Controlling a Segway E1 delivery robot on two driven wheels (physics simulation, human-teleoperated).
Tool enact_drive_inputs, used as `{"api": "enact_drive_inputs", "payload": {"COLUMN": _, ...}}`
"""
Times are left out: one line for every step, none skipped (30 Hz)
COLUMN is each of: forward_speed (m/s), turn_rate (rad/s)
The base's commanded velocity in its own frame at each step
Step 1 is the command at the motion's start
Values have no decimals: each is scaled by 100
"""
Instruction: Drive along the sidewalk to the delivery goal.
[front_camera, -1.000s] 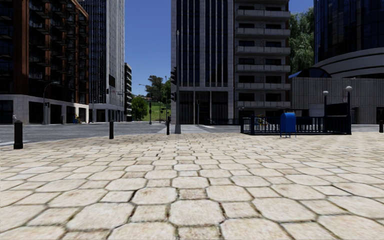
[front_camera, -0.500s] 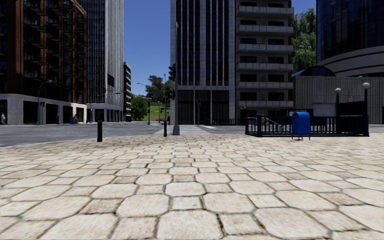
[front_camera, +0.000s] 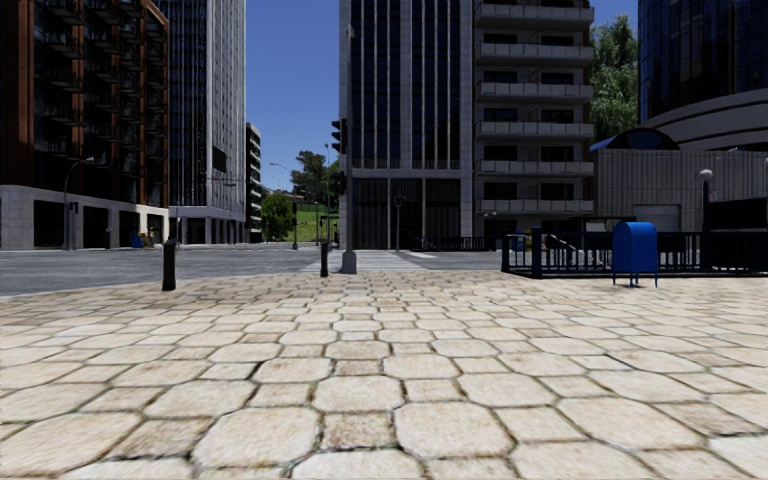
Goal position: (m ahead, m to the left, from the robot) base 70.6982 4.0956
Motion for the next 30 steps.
{"api": "enact_drive_inputs", "payload": {"forward_speed": 200, "turn_rate": 0}}
{"api": "enact_drive_inputs", "payload": {"forward_speed": 200, "turn_rate": 0}}
{"api": "enact_drive_inputs", "payload": {"forward_speed": 200, "turn_rate": 0}}
{"api": "enact_drive_inputs", "payload": {"forward_speed": 200, "turn_rate": 0}}
{"api": "enact_drive_inputs", "payload": {"forward_speed": 200, "turn_rate": 0}}
{"api": "enact_drive_inputs", "payload": {"forward_speed": 200, "turn_rate": 0}}
{"api": "enact_drive_inputs", "payload": {"forward_speed": 200, "turn_rate": 0}}
{"api": "enact_drive_inputs", "payload": {"forward_speed": 200, "turn_rate": 0}}
{"api": "enact_drive_inputs", "payload": {"forward_speed": 200, "turn_rate": 0}}
{"api": "enact_drive_inputs", "payload": {"forward_speed": 200, "turn_rate": 0}}
{"api": "enact_drive_inputs", "payload": {"forward_speed": 200, "turn_rate": 0}}
{"api": "enact_drive_inputs", "payload": {"forward_speed": 200, "turn_rate": 0}}
{"api": "enact_drive_inputs", "payload": {"forward_speed": 200, "turn_rate": 0}}
{"api": "enact_drive_inputs", "payload": {"forward_speed": 200, "turn_rate": 0}}
{"api": "enact_drive_inputs", "payload": {"forward_speed": 200, "turn_rate": 0}}
{"api": "enact_drive_inputs", "payload": {"forward_speed": 200, "turn_rate": 0}}
{"api": "enact_drive_inputs", "payload": {"forward_speed": 200, "turn_rate": 0}}
{"api": "enact_drive_inputs", "payload": {"forward_speed": 200, "turn_rate": 0}}
{"api": "enact_drive_inputs", "payload": {"forward_speed": 200, "turn_rate": 0}}
{"api": "enact_drive_inputs", "payload": {"forward_speed": 200, "turn_rate": 0}}
{"api": "enact_drive_inputs", "payload": {"forward_speed": 200, "turn_rate": 0}}
{"api": "enact_drive_inputs", "payload": {"forward_speed": 200, "turn_rate": 0}}
{"api": "enact_drive_inputs", "payload": {"forward_speed": 200, "turn_rate": 0}}
{"api": "enact_drive_inputs", "payload": {"forward_speed": 200, "turn_rate": 0}}
{"api": "enact_drive_inputs", "payload": {"forward_speed": 200, "turn_rate": 0}}
{"api": "enact_drive_inputs", "payload": {"forward_speed": 200, "turn_rate": 0}}
{"api": "enact_drive_inputs", "payload": {"forward_speed": 200, "turn_rate": 0}}
{"api": "enact_drive_inputs", "payload": {"forward_speed": 200, "turn_rate": -3}}
{"api": "enact_drive_inputs", "payload": {"forward_speed": 200, "turn_rate": -17}}
{"api": "enact_drive_inputs", "payload": {"forward_speed": 200, "turn_rate": -22}}
